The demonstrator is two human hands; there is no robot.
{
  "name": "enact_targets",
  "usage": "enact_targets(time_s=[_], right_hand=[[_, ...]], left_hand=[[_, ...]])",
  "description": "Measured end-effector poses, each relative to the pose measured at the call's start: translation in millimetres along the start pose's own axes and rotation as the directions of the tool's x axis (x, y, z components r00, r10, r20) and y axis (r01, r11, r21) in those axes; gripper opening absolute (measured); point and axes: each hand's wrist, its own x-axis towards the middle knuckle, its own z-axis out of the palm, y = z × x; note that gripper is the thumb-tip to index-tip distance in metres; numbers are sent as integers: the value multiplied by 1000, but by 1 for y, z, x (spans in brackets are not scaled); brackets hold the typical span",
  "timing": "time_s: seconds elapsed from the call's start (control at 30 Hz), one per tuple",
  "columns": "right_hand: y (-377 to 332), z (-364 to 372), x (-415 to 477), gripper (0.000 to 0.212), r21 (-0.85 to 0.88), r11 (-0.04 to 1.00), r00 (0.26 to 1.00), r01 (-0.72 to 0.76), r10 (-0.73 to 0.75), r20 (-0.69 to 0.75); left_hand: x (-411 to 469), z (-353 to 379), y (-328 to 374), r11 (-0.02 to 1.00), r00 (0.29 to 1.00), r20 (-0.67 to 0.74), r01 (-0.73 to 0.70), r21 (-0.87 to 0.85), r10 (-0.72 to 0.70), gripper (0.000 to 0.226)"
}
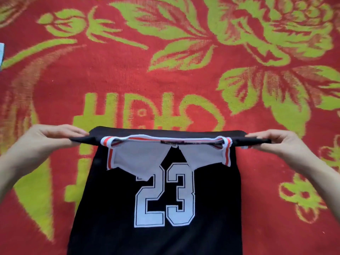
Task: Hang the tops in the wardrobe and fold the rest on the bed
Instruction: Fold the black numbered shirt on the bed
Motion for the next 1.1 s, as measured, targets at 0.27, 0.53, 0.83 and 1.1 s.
enact_targets(time_s=[0.27,0.53,0.83,1.1], right_hand=[[84,38,-50,48,-666,692,947,278,-82,310],[68,71,-26,13,-903,395,957,171,-283,57],[53,62,36,49,-862,472,972,-184,217,-89],[19,26,54,15,-677,693,952,-249,47,-303]], left_hand=[[-63,69,-37,731,901,158,-421,537,403,15],[-49,114,-35,384,840,23,-272,883,542,41],[39,106,30,474,986,-123,163,865,-115,70],[48,59,66,705,958,-170,-46,708,233,23]])
